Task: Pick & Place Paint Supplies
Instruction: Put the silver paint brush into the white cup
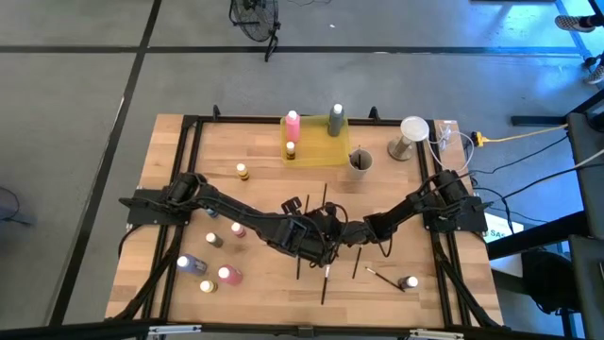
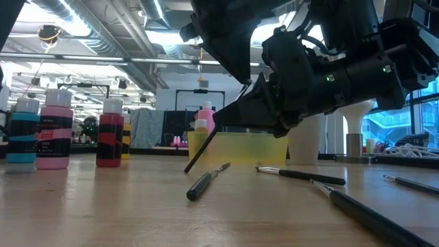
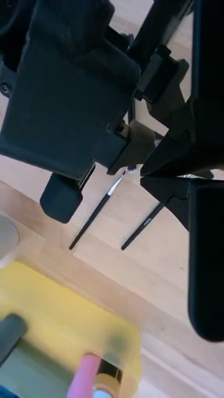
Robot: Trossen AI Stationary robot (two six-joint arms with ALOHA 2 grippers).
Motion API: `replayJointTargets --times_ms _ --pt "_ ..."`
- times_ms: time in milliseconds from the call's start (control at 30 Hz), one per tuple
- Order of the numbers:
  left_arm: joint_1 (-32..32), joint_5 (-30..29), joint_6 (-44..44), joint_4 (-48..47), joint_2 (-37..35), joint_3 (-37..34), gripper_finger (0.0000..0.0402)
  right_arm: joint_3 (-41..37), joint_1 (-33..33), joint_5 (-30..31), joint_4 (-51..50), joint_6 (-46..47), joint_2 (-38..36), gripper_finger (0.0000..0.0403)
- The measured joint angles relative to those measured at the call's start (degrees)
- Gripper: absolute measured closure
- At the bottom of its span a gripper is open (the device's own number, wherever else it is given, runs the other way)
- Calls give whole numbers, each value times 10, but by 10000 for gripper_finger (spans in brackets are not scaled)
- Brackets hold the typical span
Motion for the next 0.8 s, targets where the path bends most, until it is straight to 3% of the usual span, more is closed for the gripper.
replayJointTargets --times_ms 400,667,800 --pt "0 -21 52 -7 0 8 292 0 14 5 -42 0 -13 386" --pt "-19 -42 175 -26 -5 120 266 -2 42 96 -152 -4 -81 386" --pt "-33 -80 210 -111 -5 178 269 -2 51 128 -231 -4 -127 386"
